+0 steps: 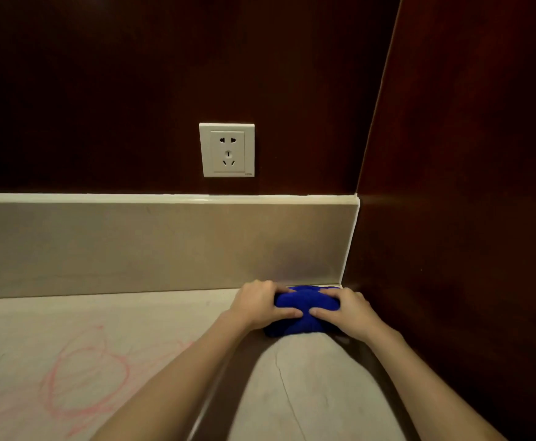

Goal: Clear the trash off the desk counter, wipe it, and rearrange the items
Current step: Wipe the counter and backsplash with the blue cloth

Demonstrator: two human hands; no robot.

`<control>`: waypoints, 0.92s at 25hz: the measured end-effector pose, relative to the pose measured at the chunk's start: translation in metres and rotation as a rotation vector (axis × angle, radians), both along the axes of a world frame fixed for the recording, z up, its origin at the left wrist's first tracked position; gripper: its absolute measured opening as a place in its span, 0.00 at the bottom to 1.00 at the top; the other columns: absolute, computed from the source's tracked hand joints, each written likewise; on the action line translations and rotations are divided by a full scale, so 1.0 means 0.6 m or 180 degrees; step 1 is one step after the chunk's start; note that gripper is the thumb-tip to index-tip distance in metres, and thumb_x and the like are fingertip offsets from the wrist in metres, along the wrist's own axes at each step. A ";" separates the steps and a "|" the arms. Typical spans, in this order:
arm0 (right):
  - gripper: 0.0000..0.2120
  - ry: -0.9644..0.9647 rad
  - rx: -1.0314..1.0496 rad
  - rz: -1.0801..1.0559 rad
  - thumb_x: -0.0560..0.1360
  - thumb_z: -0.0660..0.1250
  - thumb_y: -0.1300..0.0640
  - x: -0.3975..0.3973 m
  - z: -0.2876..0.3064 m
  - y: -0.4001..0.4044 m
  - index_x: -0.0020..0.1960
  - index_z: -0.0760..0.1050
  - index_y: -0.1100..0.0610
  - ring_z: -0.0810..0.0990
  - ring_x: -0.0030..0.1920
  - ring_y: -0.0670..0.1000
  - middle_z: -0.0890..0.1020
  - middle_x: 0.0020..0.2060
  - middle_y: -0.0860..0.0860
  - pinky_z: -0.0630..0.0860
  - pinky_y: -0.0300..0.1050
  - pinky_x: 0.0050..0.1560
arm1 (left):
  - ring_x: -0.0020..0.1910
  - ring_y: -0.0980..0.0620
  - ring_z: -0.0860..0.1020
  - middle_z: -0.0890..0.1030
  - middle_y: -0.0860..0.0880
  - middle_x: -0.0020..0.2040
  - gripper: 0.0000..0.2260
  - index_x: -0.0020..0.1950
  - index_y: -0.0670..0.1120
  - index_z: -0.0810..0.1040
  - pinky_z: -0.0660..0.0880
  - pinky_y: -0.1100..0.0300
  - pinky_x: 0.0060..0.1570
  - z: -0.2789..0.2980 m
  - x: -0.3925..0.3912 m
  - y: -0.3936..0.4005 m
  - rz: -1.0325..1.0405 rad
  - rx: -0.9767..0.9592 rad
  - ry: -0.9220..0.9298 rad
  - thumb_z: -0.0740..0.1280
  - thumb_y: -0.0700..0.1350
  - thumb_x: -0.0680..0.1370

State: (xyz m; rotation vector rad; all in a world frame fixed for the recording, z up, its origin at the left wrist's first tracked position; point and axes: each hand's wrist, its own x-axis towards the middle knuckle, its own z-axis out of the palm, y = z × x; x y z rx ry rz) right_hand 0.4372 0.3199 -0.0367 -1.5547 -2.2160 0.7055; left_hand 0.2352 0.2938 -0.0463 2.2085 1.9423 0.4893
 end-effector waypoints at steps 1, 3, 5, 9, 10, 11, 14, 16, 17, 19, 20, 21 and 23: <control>0.24 -0.0067 0.0009 0.0054 0.72 0.70 0.45 0.002 0.003 -0.017 0.66 0.74 0.50 0.77 0.59 0.50 0.79 0.60 0.48 0.72 0.43 0.60 | 0.55 0.49 0.79 0.83 0.53 0.56 0.26 0.64 0.57 0.78 0.73 0.57 0.53 0.000 -0.001 -0.016 -0.0018 -0.0030 -0.0058 0.67 0.68 0.70; 0.23 -0.0210 0.0008 0.0201 0.73 0.69 0.44 0.006 0.009 -0.056 0.66 0.74 0.48 0.77 0.58 0.48 0.80 0.59 0.46 0.73 0.43 0.59 | 0.54 0.51 0.79 0.83 0.54 0.57 0.26 0.64 0.57 0.78 0.74 0.58 0.53 0.000 0.000 -0.056 -0.0039 -0.0081 -0.0121 0.67 0.68 0.70; 0.22 -0.0336 0.0022 0.0344 0.74 0.67 0.42 0.011 0.013 -0.093 0.66 0.73 0.46 0.77 0.56 0.47 0.80 0.59 0.45 0.74 0.43 0.58 | 0.54 0.51 0.79 0.83 0.54 0.57 0.27 0.65 0.58 0.77 0.73 0.58 0.53 0.000 0.003 -0.093 -0.0044 -0.0072 -0.0077 0.67 0.69 0.70; 0.22 -0.0403 0.0040 0.0525 0.75 0.66 0.42 0.025 0.013 -0.158 0.67 0.72 0.45 0.77 0.56 0.47 0.79 0.60 0.45 0.74 0.41 0.55 | 0.52 0.53 0.80 0.83 0.55 0.56 0.27 0.65 0.58 0.77 0.73 0.61 0.50 -0.001 0.011 -0.167 -0.0048 -0.0084 -0.0108 0.67 0.69 0.70; 0.22 -0.0432 0.0079 0.0570 0.74 0.66 0.41 0.029 0.012 -0.174 0.67 0.71 0.45 0.77 0.56 0.47 0.79 0.60 0.45 0.75 0.41 0.55 | 0.51 0.54 0.80 0.83 0.56 0.56 0.26 0.64 0.58 0.77 0.74 0.61 0.50 -0.002 0.014 -0.186 -0.0030 -0.0072 -0.0115 0.67 0.69 0.70; 0.23 -0.0437 0.0105 0.0615 0.74 0.65 0.41 0.033 0.010 -0.187 0.67 0.71 0.44 0.77 0.56 0.47 0.79 0.60 0.45 0.75 0.41 0.55 | 0.51 0.54 0.80 0.83 0.56 0.55 0.26 0.64 0.58 0.77 0.74 0.61 0.50 -0.002 0.016 -0.204 -0.0016 -0.0054 -0.0112 0.67 0.69 0.70; 0.24 -0.0455 0.0206 0.0744 0.74 0.65 0.41 0.048 0.005 -0.226 0.68 0.71 0.45 0.77 0.56 0.47 0.79 0.60 0.45 0.74 0.40 0.54 | 0.50 0.55 0.80 0.83 0.56 0.55 0.26 0.64 0.59 0.78 0.75 0.61 0.51 -0.002 0.026 -0.254 0.0011 -0.0052 -0.0163 0.67 0.68 0.70; 0.25 -0.0477 0.0327 0.0861 0.74 0.65 0.40 0.059 0.002 -0.248 0.69 0.70 0.46 0.77 0.57 0.47 0.79 0.61 0.45 0.74 0.40 0.55 | 0.50 0.55 0.80 0.83 0.55 0.55 0.26 0.64 0.58 0.77 0.74 0.61 0.50 0.001 0.035 -0.285 0.0013 -0.0029 -0.0195 0.67 0.68 0.70; 0.26 -0.0498 0.0362 0.0925 0.74 0.65 0.40 0.065 0.000 -0.259 0.69 0.70 0.46 0.77 0.57 0.47 0.79 0.61 0.45 0.74 0.40 0.56 | 0.50 0.55 0.80 0.83 0.55 0.55 0.26 0.64 0.58 0.77 0.74 0.62 0.50 0.002 0.039 -0.300 0.0022 -0.0014 -0.0195 0.67 0.68 0.70; 0.26 -0.0497 0.0393 0.1026 0.74 0.65 0.39 0.074 -0.005 -0.277 0.70 0.69 0.46 0.77 0.58 0.47 0.78 0.62 0.45 0.74 0.41 0.57 | 0.50 0.55 0.80 0.83 0.55 0.56 0.26 0.65 0.57 0.77 0.73 0.63 0.49 0.000 0.047 -0.328 0.0032 -0.0011 -0.0211 0.67 0.68 0.70; 0.26 -0.0491 0.0404 0.1069 0.74 0.64 0.39 0.078 -0.009 -0.285 0.70 0.68 0.45 0.77 0.58 0.46 0.78 0.62 0.45 0.74 0.41 0.57 | 0.50 0.56 0.80 0.83 0.55 0.56 0.26 0.65 0.57 0.77 0.73 0.64 0.50 -0.001 0.051 -0.340 0.0032 -0.0022 -0.0228 0.67 0.67 0.70; 0.26 -0.0492 0.0424 0.1094 0.74 0.64 0.39 0.082 -0.011 -0.292 0.70 0.68 0.45 0.77 0.58 0.46 0.78 0.62 0.44 0.74 0.41 0.57 | 0.50 0.56 0.80 0.83 0.55 0.56 0.26 0.65 0.57 0.77 0.74 0.64 0.50 -0.001 0.054 -0.351 0.0036 -0.0026 -0.0243 0.67 0.67 0.70; 0.26 -0.0489 0.0475 0.1114 0.74 0.64 0.38 0.089 -0.016 -0.306 0.70 0.67 0.44 0.76 0.58 0.46 0.77 0.63 0.44 0.73 0.42 0.58 | 0.50 0.57 0.80 0.83 0.55 0.56 0.26 0.65 0.57 0.77 0.74 0.64 0.50 -0.001 0.061 -0.370 0.0067 -0.0031 -0.0266 0.67 0.67 0.70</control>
